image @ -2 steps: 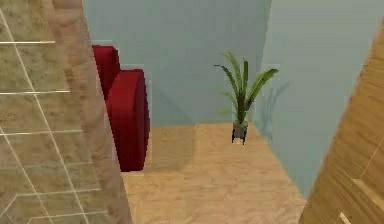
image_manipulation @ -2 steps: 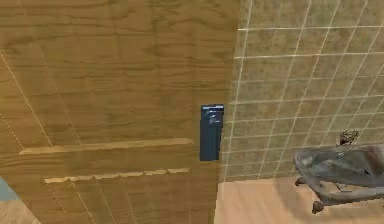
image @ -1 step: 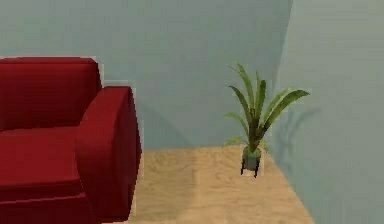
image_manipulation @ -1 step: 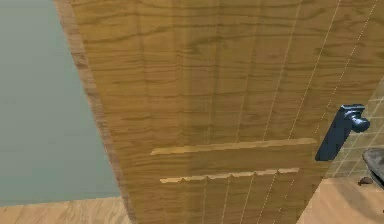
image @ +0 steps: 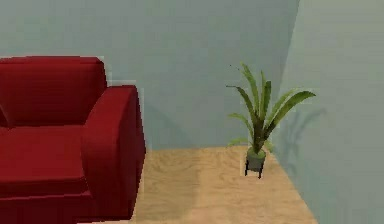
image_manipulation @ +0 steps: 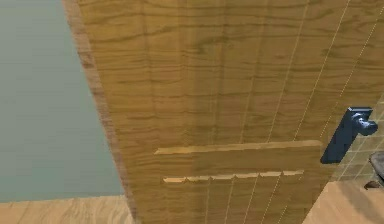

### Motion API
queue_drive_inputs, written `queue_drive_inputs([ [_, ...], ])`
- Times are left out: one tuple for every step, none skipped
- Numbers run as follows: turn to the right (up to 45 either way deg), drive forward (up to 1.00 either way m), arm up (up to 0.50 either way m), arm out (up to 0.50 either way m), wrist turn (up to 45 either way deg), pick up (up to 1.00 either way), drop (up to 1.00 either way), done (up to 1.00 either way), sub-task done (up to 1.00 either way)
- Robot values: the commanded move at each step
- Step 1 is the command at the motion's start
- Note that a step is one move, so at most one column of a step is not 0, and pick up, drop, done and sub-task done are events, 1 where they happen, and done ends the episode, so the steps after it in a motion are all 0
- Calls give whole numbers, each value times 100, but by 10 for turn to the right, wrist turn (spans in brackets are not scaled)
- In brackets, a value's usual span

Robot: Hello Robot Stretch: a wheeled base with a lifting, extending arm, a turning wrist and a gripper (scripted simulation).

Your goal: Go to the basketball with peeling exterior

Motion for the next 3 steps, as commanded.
queue_drive_inputs([
  [-30, 0, 0, 0, 0, 0, 0, 0, 0],
  [0, 15, 0, 0, 0, 0, 0, 0, 0],
  [0, 15, 0, 0, 0, 0, 0, 0, 0],
])
